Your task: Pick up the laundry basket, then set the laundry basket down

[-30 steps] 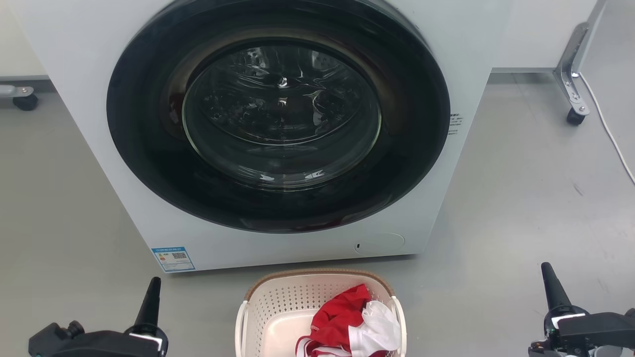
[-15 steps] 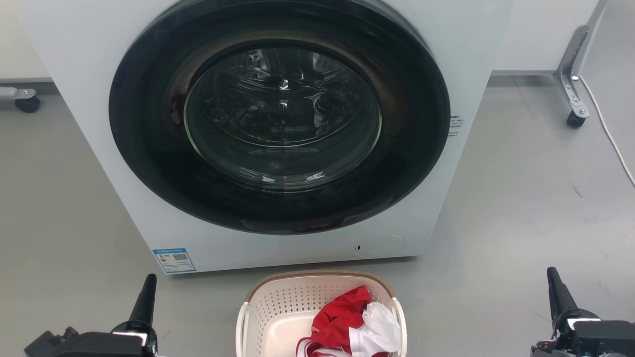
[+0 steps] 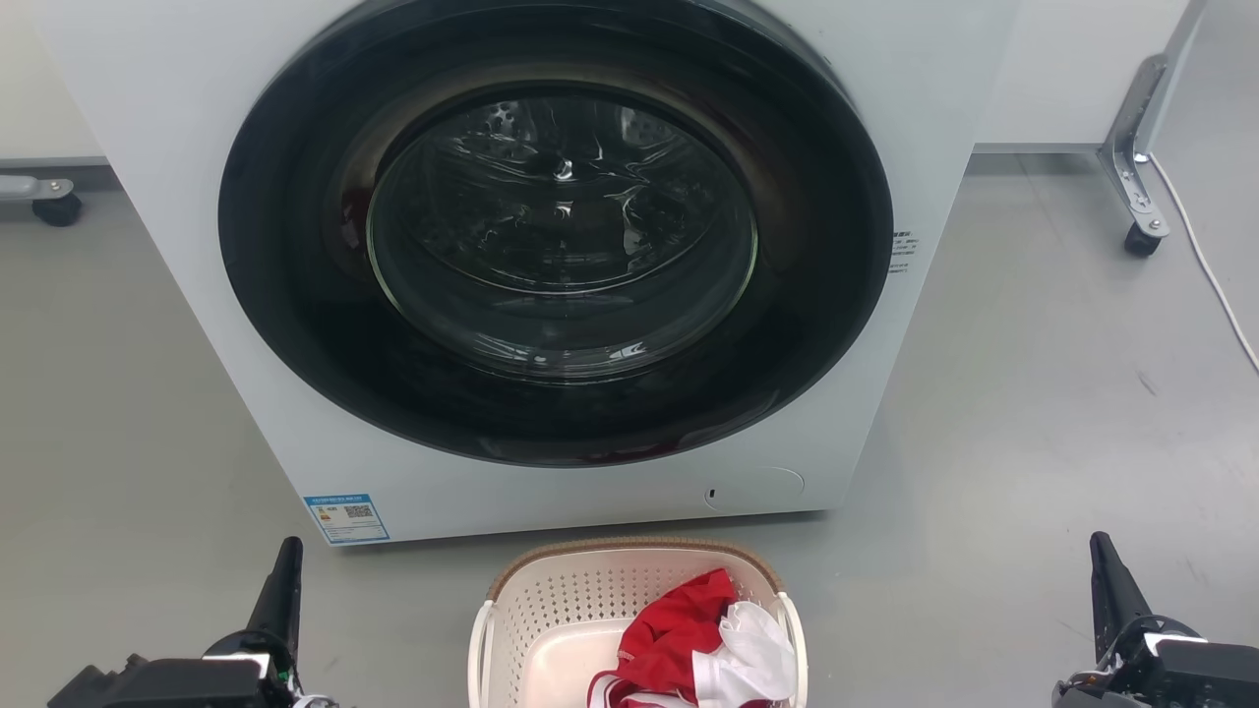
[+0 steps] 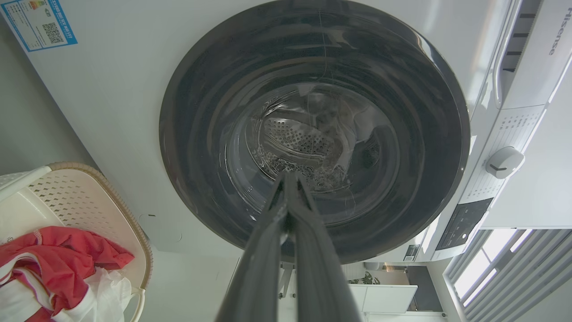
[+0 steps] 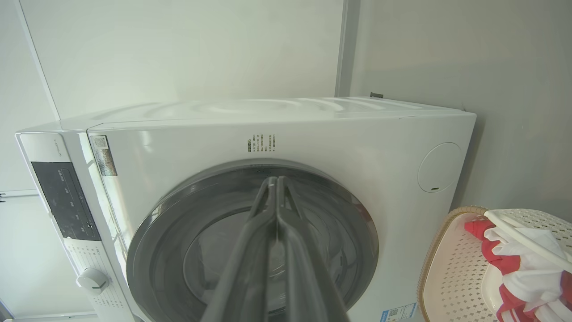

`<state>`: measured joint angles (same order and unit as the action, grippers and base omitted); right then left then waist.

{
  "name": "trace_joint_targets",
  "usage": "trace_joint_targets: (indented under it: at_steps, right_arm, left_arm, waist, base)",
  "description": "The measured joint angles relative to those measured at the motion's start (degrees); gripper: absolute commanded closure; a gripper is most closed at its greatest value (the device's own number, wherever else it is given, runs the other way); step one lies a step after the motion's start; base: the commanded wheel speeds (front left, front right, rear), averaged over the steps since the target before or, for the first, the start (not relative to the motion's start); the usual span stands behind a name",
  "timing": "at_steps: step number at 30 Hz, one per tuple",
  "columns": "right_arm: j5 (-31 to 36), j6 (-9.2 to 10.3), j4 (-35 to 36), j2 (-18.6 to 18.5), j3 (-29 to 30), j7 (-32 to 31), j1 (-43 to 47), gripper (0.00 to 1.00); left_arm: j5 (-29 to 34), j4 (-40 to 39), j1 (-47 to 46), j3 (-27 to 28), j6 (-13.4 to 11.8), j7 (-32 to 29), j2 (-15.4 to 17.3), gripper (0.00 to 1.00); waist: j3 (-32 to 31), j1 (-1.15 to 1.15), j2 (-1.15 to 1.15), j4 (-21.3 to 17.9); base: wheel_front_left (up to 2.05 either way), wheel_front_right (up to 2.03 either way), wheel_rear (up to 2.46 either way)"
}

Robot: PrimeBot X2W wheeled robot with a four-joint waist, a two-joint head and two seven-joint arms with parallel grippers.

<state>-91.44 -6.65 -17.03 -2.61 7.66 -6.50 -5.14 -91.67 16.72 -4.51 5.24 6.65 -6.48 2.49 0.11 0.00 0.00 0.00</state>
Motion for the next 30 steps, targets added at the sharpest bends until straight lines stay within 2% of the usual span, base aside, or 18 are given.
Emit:
trace_joint_targets:
  at_steps: [30]
  right_arm:
    - [0.0,-0.10,0.0,0.0,0.0,0.0,0.0,1.00]
  left_arm:
    - [0.0,0.1,0.0,0.0,0.4,0.0,0.0,1.00]
  waist:
    - [0.0,0.00,0.00,0.0]
  base:
    - [0.00,0.00,0.00]
